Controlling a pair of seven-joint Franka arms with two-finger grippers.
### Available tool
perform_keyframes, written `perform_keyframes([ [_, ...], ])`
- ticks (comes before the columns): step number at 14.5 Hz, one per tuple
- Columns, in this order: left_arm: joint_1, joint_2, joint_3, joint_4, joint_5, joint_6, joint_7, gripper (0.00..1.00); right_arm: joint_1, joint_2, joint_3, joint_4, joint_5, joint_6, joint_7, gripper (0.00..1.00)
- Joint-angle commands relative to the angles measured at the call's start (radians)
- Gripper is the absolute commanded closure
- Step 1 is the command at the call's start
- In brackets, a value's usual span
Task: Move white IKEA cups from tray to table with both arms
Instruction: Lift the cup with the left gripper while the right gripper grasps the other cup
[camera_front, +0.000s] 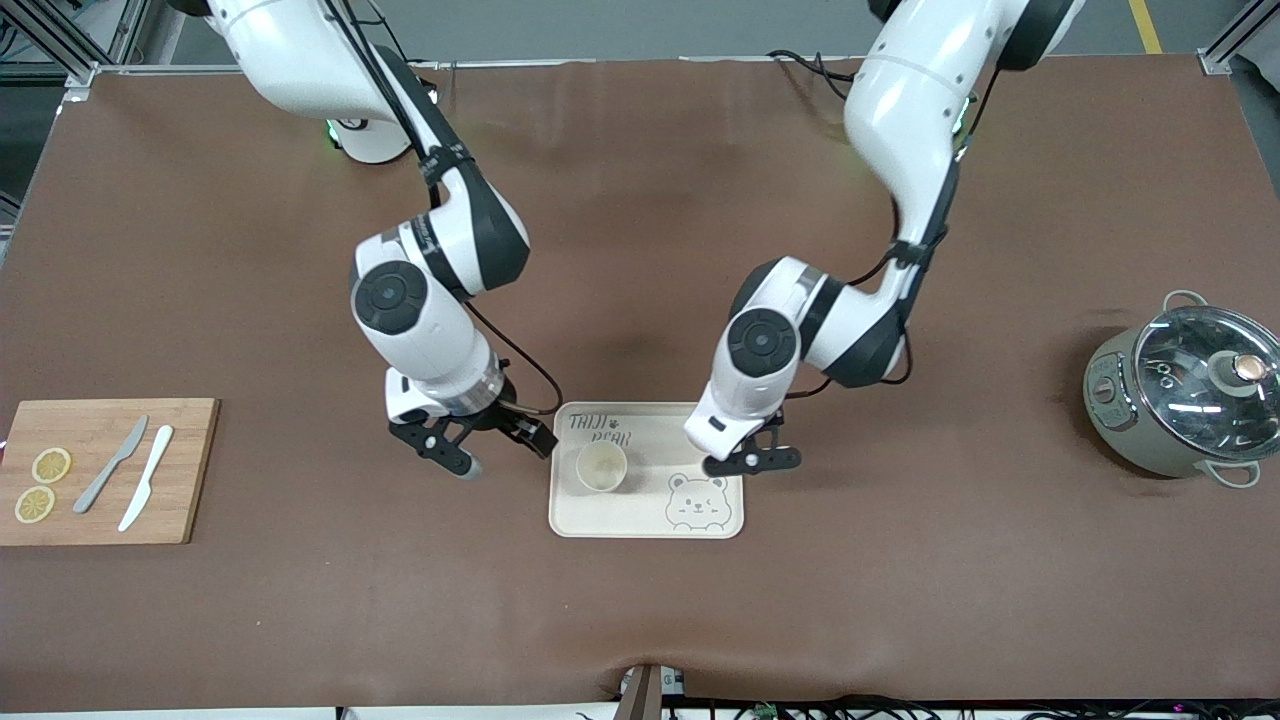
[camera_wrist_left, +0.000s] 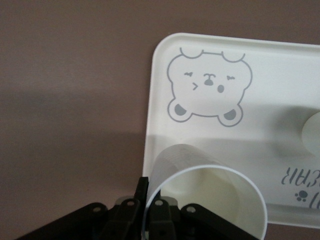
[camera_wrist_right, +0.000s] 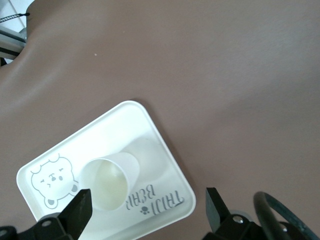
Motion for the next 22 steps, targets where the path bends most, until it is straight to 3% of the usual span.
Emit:
perform_keyframes([
  [1, 0.037, -0.245, -0.002, -0.268, -0.012, 0.004, 0.073, 1.0, 0.019, 0.043, -0.012, 0.083, 0.006, -0.023, 0.037, 0.0],
  [6, 0.131, -0.522, -0.007, -0.53, -0.041, 0.005, 0.206, 1.0, 0.036, 0.091, -0.012, 0.086, 0.008, 0.032, 0.037, 0.0],
  [10, 0.24, -0.72, -0.007, -0.754, -0.091, 0.017, 0.43, 1.0, 0.056, 0.135, -0.012, 0.086, 0.006, 0.081, 0.037, 0.0],
  [13, 0.33, -0.843, -0.007, -0.935, -0.11, 0.097, 0.584, 1.0, 0.067, 0.167, -0.014, 0.086, 0.005, 0.115, 0.046, 0.0],
  [18, 0.387, -0.854, -0.005, -1.11, -0.11, 0.299, 0.694, 1.0, 0.079, 0.221, -0.014, 0.086, 0.003, 0.187, 0.051, 0.0],
  [22, 0.398, -0.8, -0.005, -1.176, -0.11, 0.439, 0.744, 1.0, 0.091, 0.247, -0.014, 0.086, 0.002, 0.221, 0.051, 0.0],
])
